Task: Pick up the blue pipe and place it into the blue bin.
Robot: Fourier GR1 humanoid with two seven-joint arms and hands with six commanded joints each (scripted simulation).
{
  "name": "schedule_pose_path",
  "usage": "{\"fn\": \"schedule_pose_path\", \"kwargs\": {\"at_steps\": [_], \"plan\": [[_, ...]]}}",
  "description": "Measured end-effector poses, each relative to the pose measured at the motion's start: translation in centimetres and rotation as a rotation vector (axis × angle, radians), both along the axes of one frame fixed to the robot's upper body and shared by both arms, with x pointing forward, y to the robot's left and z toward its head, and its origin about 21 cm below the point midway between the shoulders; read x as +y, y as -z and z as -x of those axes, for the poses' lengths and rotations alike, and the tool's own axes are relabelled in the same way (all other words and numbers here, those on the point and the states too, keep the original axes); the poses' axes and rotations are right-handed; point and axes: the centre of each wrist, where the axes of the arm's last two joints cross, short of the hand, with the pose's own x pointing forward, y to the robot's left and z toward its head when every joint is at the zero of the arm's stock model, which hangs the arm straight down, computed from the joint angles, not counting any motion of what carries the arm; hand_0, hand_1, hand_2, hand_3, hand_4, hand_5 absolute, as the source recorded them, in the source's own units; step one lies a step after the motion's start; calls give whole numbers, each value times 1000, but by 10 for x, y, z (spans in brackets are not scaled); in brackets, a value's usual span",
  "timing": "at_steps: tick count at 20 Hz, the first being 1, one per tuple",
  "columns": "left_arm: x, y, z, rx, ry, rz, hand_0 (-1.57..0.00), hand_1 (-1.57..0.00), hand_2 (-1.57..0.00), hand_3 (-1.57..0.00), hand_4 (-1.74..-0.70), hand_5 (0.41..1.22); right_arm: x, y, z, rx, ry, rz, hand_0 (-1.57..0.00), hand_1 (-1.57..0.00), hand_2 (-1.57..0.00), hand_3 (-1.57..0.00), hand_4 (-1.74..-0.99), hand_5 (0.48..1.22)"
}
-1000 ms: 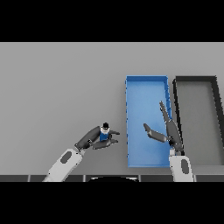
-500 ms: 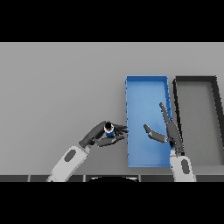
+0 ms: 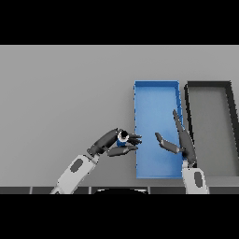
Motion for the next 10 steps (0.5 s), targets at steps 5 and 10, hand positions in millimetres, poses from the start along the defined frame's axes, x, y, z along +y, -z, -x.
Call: {"fn": "schedule_pose_path", "kwargs": {"at_steps": [5, 10], "plan": [[5, 0, -2, -1, -5, 2, -1570, -1571, -1571, -1571, -1474, 1220, 8, 8, 12, -13, 54, -11, 1, -3, 1, 1, -1191, 577], [6, 0, -1, -20, -3, -1, -1571, -1571, -1571, -1571, -1475, 1221, 3, -12, 12, -161, -46, -152, 1, -14, -25, 1, -1175, 592]]}}
